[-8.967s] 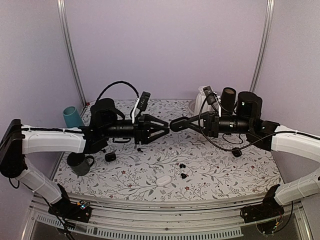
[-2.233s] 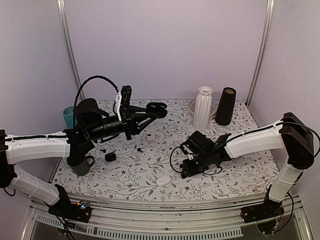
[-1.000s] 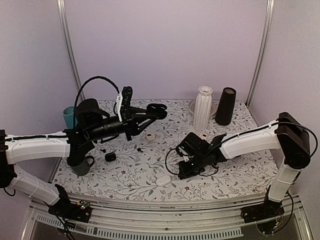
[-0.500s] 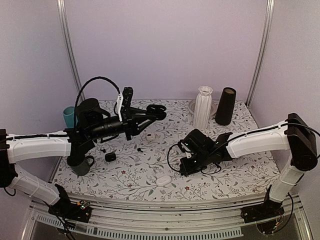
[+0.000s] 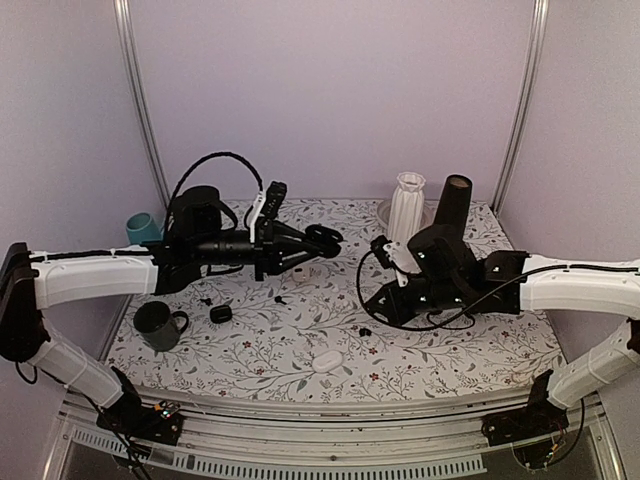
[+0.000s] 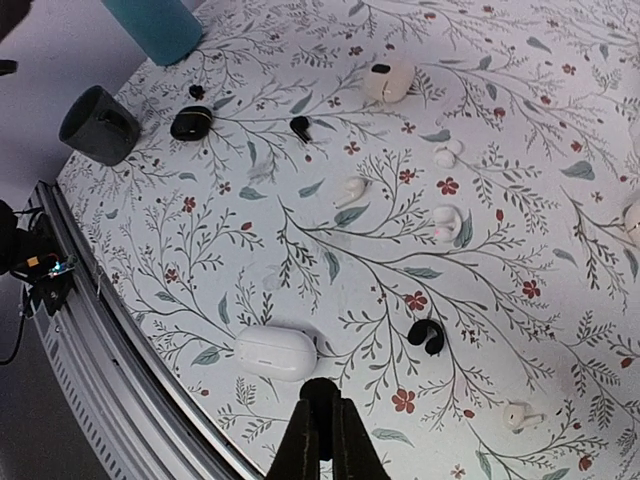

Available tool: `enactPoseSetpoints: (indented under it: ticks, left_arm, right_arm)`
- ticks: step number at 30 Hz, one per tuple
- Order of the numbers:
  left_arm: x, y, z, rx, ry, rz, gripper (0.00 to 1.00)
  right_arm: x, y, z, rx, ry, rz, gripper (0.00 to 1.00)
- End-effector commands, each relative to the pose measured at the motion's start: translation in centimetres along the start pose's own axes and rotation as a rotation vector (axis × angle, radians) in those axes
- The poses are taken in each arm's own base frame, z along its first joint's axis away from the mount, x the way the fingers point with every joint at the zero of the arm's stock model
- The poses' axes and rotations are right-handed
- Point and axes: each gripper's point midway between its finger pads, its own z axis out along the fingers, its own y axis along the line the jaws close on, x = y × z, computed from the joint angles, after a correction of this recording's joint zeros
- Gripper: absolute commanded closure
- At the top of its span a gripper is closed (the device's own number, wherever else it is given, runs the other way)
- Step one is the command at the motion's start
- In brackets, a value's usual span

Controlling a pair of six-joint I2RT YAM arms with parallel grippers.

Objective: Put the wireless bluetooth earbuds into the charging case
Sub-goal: Insert the left earbud into the left side groove of the charging case.

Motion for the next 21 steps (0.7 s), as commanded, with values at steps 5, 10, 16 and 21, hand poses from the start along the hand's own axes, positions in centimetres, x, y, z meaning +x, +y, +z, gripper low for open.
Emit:
enactPoseSetpoints:
  ticks: [5,10,16,21]
  left_arm:
    - [0.5,-1.4,0.5,0.147,0.084,0.039,1.00]
    - [1.2,-2.0,0.8,0.210,0.114,0.004,1.00]
    - [1.9,-2.6,1.1,0.270,0.134,-0.044,1.00]
    - [2.2,-3.8,1.2,0.337,0.143,-0.067,1.00]
  right_arm:
    - [-5.6,4.0,-7.6,-0.160,-0.223,-0.192,0.97]
    - [-7.5,6.2,-10.6,-0.252,-0.300,-0.259,0.97]
    - [-8.7,8.7,-11.8,-0.360,-0.316,-0.311,0.97]
    - [-9.4,10.5,-11.4,-0.433,-0.302,-0.345,0.97]
